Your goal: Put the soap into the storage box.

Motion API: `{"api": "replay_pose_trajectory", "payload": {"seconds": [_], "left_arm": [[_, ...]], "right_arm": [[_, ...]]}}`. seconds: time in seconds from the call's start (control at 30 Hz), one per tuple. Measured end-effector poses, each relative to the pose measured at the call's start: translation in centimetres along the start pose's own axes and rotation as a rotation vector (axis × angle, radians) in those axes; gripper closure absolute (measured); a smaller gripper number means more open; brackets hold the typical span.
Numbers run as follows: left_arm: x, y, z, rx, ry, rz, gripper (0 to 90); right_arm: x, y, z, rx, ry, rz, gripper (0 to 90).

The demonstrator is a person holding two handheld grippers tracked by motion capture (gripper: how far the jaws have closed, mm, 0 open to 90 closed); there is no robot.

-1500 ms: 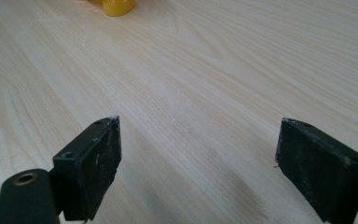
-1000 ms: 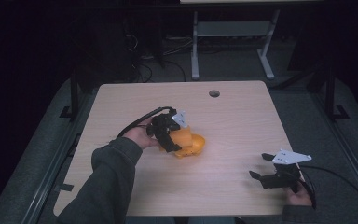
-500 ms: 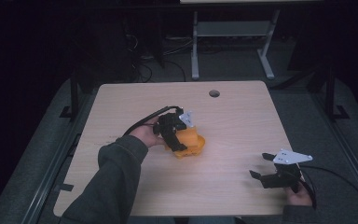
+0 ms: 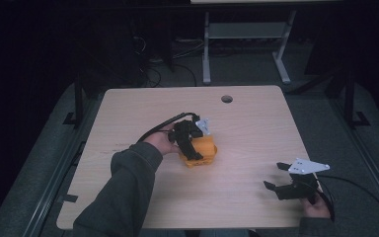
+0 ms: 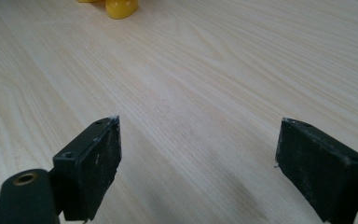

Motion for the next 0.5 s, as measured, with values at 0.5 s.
{"api": "replay_pose_trajectory", "payload": {"seconds": [0.5], "left_arm": [[1.3, -0.2, 0.2, 0.003, -0.019, 0.027, 20.7]], "right_arm": [[-0.1, -0.3, -0.2, -0.006, -0.002, -0.010, 13.7]]}}
Point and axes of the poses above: each handheld gripper's, and its own axes: x roughly forward along the jaws, z roughly out of its underside, y roughly to its right, the point moved 10 cm from there along x, roughly forward along the jaws, and after that the axes turned 7 degrees about y, right-handed, at the moved point
